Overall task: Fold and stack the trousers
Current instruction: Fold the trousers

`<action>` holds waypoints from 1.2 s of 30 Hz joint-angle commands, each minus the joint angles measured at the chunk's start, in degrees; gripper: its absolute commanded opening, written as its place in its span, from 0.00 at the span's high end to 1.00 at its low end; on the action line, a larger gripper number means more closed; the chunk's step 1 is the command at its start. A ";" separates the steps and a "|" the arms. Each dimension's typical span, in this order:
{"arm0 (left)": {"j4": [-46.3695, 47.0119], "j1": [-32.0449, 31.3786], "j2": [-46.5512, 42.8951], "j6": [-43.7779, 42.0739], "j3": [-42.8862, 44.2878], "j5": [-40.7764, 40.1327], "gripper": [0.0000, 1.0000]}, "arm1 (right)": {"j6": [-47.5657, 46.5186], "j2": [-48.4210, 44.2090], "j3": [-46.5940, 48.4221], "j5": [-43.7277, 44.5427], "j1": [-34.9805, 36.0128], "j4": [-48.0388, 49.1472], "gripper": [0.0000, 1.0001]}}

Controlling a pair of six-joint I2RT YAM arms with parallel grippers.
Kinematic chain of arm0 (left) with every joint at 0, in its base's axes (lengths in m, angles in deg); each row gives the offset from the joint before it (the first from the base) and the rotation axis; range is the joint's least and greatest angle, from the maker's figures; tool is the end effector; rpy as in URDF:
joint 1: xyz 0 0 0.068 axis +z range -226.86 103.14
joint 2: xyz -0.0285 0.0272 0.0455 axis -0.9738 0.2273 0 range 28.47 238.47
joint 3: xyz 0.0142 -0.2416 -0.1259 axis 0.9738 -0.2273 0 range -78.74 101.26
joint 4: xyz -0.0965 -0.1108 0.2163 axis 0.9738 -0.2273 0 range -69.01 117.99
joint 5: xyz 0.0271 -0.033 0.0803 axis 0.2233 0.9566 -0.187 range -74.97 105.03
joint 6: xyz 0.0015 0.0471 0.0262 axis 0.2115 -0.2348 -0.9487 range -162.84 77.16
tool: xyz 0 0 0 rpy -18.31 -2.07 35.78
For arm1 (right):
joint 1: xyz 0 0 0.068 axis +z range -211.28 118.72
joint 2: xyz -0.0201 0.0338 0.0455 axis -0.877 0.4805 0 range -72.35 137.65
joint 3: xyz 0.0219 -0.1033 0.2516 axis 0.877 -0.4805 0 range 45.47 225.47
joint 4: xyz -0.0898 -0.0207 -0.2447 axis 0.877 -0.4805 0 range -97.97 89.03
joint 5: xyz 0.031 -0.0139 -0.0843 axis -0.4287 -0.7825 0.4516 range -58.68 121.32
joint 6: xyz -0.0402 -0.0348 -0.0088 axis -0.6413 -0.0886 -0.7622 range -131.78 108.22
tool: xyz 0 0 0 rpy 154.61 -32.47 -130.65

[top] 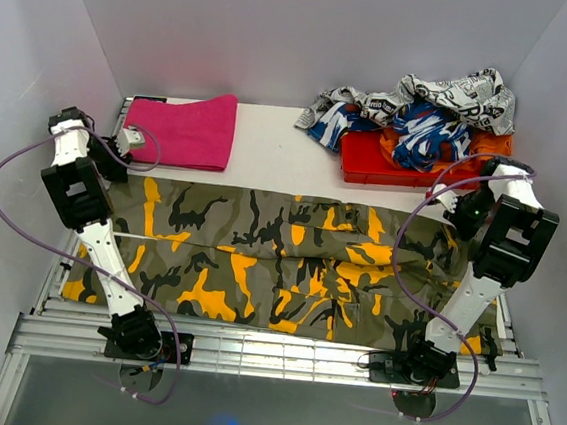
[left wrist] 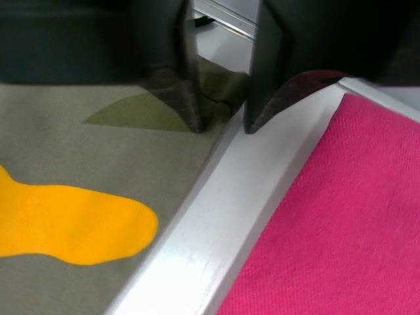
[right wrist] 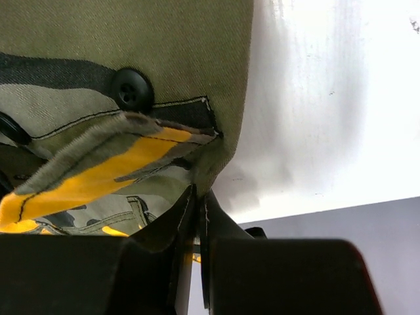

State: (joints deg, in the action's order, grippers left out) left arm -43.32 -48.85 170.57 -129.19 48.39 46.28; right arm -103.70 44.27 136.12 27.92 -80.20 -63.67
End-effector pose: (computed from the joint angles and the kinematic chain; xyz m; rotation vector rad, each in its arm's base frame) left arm 0.4389 0.2127 0.1662 1.3027 2.2848 -0.3268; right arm 0.3671 -0.1236 0.1867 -1.8325 2.4748 0.0223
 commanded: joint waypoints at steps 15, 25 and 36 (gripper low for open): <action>16.98 4.25 -8.85 18.91 1.01 6.81 1.00 | 7.89 -0.95 16.13 -4.95 -3.75 0.73 0.92; 35.43 6.53 -15.62 38.33 0.66 10.24 1.00 | 10.35 -5.78 16.05 -10.39 -7.45 4.33 0.92; 50.04 8.99 -22.38 50.66 -1.09 9.09 1.00 | 21.08 -13.07 13.60 -18.83 -12.81 17.95 0.92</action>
State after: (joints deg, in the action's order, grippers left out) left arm -5.22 -46.34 155.60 -81.97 48.09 62.39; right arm -85.52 36.14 150.17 3.53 -87.26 -58.29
